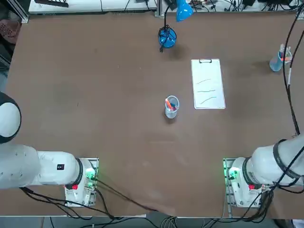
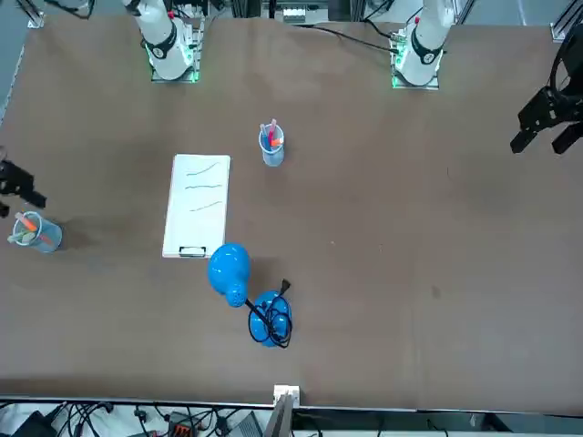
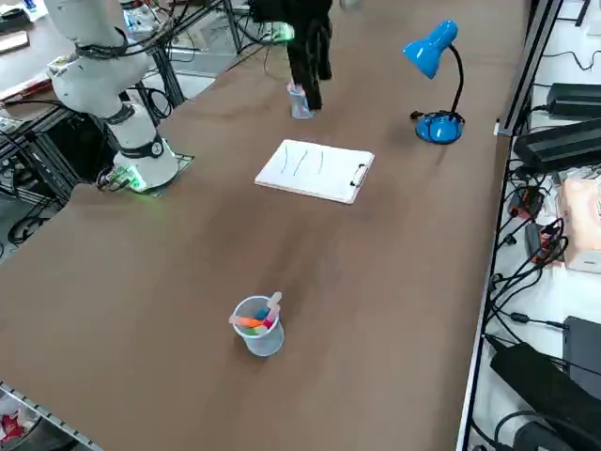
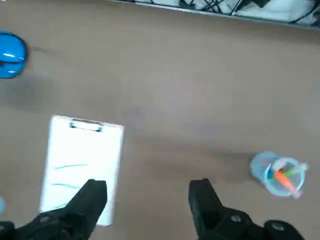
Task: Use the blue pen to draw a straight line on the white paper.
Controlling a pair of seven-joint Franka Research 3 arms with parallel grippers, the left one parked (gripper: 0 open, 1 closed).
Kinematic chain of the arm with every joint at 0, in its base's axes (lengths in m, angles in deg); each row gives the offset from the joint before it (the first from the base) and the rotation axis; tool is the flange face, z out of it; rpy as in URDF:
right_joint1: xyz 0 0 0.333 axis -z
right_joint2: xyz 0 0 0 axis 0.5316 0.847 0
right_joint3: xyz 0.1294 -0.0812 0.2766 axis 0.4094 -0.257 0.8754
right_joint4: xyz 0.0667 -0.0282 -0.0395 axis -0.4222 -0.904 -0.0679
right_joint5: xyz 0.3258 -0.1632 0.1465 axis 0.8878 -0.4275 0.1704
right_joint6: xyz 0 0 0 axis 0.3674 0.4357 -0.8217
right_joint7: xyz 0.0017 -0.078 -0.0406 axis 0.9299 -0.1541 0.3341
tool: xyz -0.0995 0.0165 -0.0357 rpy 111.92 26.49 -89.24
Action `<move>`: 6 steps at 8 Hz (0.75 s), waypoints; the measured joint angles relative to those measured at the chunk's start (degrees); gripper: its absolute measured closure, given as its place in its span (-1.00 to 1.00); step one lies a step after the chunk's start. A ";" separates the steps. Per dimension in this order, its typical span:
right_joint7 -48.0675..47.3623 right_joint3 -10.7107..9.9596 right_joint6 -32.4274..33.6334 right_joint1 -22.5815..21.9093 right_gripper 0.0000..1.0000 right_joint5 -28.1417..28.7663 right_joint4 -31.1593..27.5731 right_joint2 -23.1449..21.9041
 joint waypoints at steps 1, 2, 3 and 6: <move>-3.41 0.17 1.44 -1.10 -1.00 -0.06 -0.48 -1.66; -6.00 0.43 2.11 -2.36 -1.00 -1.08 -2.07 -3.53; -8.31 0.10 2.31 -4.55 -1.00 -2.93 -4.81 -5.81; -9.86 -4.89 3.20 -10.46 -1.00 -4.78 -13.12 -13.56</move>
